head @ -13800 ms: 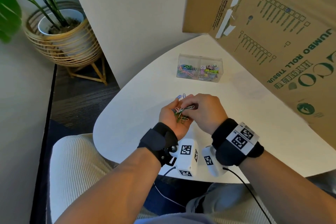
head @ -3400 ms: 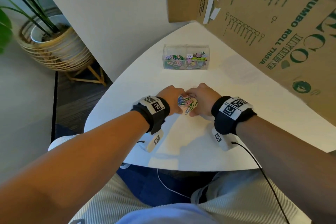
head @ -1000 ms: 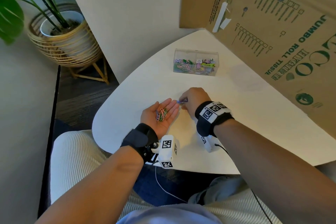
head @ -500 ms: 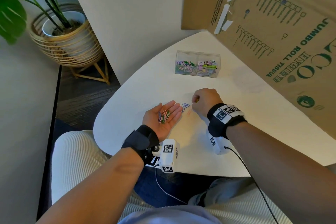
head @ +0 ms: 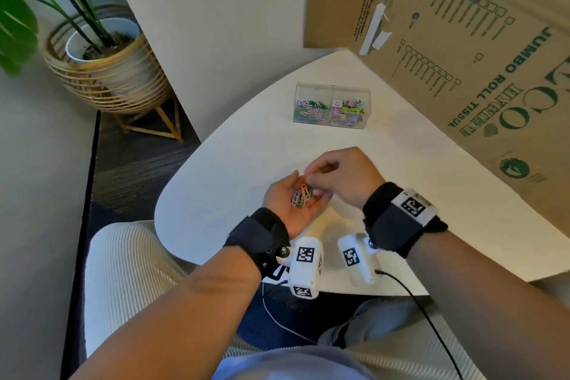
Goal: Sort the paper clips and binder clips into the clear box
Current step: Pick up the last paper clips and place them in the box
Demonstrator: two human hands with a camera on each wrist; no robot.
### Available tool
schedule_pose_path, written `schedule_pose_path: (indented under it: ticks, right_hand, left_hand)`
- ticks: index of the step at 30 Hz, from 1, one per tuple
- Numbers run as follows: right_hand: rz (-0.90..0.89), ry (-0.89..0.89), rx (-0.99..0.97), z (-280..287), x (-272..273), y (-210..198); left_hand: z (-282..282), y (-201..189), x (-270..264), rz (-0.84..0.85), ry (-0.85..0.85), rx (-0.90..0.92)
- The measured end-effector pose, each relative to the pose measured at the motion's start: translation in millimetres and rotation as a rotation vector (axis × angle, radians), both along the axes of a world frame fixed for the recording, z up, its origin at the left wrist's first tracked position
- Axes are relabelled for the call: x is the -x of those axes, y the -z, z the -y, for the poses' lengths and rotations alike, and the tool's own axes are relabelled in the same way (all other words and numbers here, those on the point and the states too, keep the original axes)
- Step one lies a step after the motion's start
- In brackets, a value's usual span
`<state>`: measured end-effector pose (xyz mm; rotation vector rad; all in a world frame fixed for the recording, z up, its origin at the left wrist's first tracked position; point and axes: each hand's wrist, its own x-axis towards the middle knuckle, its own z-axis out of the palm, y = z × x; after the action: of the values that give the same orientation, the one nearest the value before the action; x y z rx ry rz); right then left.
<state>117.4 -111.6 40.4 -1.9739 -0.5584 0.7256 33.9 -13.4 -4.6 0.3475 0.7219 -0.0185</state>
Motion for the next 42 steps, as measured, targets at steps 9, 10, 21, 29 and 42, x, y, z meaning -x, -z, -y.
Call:
schedule_pose_path:
  ticks: [9, 10, 21, 29, 42]
  right_hand:
    - [0.185, 0.054, -0.103, 4, -6, -19]
    - [0.285, 0.093, -0.044, 7, -15, -19]
    - [0.333, -0.1, 0.826, -36, -17, 34]
    - [0.389, -0.225, 0.619, -36, -22, 33]
    - [0.306, -0.19, 0.61, -18, -36, 31]
  left_hand:
    - [-11, -6, -3, -0.006, -0.112, 0.026]
    - [-15, -6, -1, -0.01, -0.125, 0.02]
    - [-34, 4, 13, -0.042, -0.215, 0.019]
    - [-47, 5, 20, -0.025, -0.237, 0.002]
    - [-29, 6, 18, -0.069, -0.165, -0.017]
